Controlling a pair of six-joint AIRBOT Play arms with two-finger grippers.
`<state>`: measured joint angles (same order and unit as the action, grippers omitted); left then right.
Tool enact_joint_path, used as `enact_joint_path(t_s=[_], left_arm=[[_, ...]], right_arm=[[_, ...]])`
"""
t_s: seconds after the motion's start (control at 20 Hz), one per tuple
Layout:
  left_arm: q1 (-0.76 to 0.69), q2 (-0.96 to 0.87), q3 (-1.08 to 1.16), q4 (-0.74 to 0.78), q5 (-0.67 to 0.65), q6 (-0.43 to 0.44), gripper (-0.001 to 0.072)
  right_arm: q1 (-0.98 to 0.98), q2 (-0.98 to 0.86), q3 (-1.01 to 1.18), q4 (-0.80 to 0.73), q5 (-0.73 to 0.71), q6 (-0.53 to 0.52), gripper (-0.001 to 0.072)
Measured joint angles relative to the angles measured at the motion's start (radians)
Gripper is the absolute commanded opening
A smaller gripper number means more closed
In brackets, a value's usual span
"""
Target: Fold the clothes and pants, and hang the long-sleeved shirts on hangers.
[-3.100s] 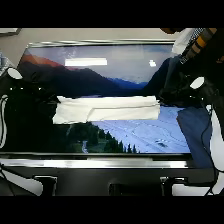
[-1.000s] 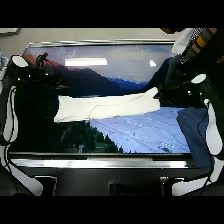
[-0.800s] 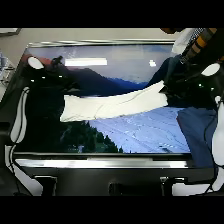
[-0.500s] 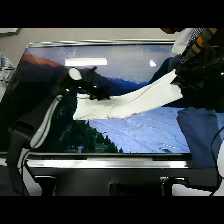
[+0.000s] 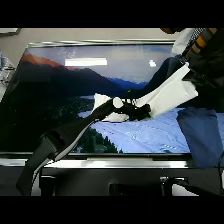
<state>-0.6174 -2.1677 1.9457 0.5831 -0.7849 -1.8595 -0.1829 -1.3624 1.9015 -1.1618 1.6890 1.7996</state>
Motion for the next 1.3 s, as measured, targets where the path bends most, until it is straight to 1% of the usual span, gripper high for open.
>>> enact_joint_path(t_s=[0.1,0.2,0.35,0.45,0.6,0.65,0.8,1.0,1.15,1.3], left_arm=[[0.0,0.003,0.0,-0.02,-0.017,0.025,0.0016],[0.029,0.026,0.0,-0.016,-0.078,0.054,0.0016],[0.126,0.103,0.0,0.094,-0.221,0.07,0.0016],[0.218,0.18,0.0,0.203,-0.338,0.068,0.0016],[0.387,0.318,0.0,0.364,-0.515,0.066,0.0016],[0.446,0.364,0.0,0.403,-0.573,0.069,0.0016],[0.596,0.473,0.0,0.472,-0.691,0.076,0.0017],[0.723,0.56,0.0,0.51,-0.766,0.092,0.0017],[0.761,0.583,0.0,0.52,-0.798,0.105,0.0017],[0.775,0.592,0.0,0.524,-0.819,0.119,0.0017]], right_arm=[[0.0,0.008,0.002,-0.011,0.006,0.003,0.0026],[0.0,0.01,0.002,-0.02,0.004,0.013,0.0026],[0.025,-0.005,0.002,-0.013,-0.026,0.055,0.0026],[0.083,-0.024,0.003,-0.009,-0.06,0.09,0.0026],[0.217,-0.072,0.003,-0.028,-0.116,0.172,0.0026],[0.269,-0.093,0.003,-0.043,-0.138,0.205,0.0026],[0.434,-0.168,0.002,-0.098,-0.216,0.317,0.0026],[0.599,-0.283,0.002,-0.153,-0.34,0.442,0.0026],[0.663,-0.362,0.002,-0.169,-0.418,0.507,0.0027],[0.695,-0.419,0.002,-0.171,-0.459,0.54,0.0027]])
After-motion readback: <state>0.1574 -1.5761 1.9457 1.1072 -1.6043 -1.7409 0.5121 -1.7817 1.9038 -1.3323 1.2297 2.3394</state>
